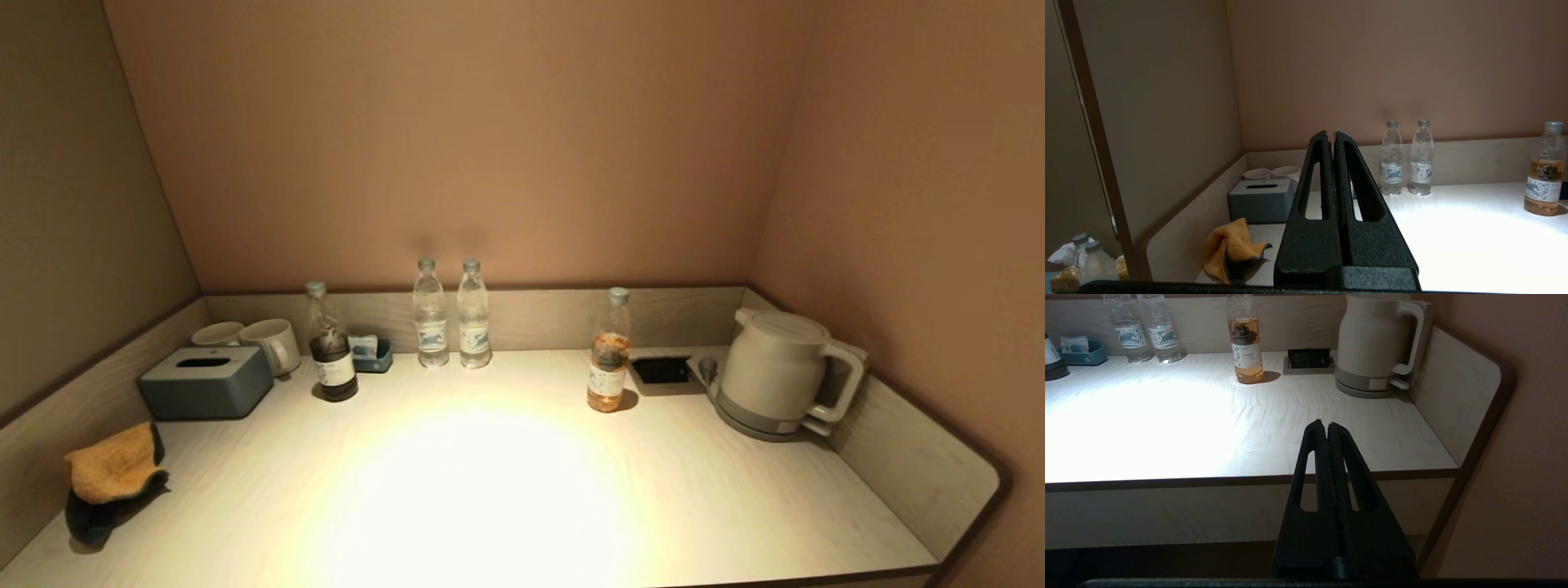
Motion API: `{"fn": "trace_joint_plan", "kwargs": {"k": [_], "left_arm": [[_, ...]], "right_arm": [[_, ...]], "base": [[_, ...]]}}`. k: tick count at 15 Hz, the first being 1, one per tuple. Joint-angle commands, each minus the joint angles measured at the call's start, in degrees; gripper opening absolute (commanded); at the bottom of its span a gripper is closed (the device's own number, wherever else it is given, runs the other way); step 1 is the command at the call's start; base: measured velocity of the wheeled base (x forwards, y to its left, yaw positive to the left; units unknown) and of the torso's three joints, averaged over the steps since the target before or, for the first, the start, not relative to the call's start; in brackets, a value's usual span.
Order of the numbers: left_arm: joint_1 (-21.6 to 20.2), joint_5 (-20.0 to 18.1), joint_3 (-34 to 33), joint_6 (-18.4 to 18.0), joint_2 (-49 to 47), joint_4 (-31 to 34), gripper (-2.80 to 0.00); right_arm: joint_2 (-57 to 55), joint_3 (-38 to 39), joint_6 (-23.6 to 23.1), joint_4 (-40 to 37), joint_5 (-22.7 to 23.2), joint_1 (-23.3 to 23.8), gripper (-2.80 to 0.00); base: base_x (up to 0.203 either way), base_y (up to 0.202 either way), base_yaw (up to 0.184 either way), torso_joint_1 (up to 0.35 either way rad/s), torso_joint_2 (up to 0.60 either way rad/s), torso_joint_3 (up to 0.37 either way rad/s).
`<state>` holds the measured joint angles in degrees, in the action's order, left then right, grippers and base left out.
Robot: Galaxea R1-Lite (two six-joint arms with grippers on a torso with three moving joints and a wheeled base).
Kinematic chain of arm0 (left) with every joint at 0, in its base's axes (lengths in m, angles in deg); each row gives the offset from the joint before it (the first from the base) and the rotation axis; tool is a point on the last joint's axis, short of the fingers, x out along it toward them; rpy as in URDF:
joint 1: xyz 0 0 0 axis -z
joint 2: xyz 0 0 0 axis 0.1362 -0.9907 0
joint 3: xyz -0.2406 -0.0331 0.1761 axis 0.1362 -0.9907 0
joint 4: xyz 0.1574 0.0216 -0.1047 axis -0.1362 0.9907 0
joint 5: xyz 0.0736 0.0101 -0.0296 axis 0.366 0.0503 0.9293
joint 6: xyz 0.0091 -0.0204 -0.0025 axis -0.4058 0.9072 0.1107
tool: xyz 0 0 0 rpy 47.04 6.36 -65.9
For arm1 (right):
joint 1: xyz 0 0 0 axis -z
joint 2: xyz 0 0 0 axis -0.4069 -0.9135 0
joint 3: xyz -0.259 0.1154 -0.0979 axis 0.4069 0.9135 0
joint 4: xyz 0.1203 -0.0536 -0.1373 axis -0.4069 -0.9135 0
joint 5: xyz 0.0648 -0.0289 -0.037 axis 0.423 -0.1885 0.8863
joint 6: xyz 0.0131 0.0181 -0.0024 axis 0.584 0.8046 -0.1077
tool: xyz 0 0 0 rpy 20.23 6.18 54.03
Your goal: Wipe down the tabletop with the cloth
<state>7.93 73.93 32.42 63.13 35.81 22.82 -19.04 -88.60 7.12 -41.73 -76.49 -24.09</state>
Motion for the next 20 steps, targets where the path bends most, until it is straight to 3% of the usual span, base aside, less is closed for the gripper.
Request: {"fn": "trace_joint_plan", "kwargs": {"k": [1,5,9,14,20], "left_arm": [[-0.01,0.06,-4.29,0.04,0.13,-2.95,-2.80],[-0.01,-0.12,-10.49,-0.03,0.13,-6.74,-2.80],[-0.01,-0.49,-11.61,1.61,0.13,-4.97,-2.80],[-0.01,-2.07,-11.61,4.15,0.13,7.51,-2.80],[-0.01,-1.72,-11.61,4.24,0.13,12.87,-2.80]], "right_arm": [[0.00,0.00,0.02,0.02,0.01,-0.01,-2.80],[0.00,0.00,0.02,0.02,0.01,-0.01,-2.80],[0.00,0.00,0.02,0.02,0.01,-0.01,-2.80],[0.00,0.00,0.02,0.02,0.01,-0.01,-2.80],[0.00,0.00,0.02,0.02,0.01,-0.10,-2.80]], "base": [[0.000,0.000,0.000,0.000,0.00,0.000],[0.000,0.000,0.000,0.000,0.00,0.000],[0.000,0.000,0.000,0.000,0.00,0.000],[0.000,0.000,0.000,0.000,0.00,0.000],[0.000,0.000,0.000,0.000,0.00,0.000]]}}
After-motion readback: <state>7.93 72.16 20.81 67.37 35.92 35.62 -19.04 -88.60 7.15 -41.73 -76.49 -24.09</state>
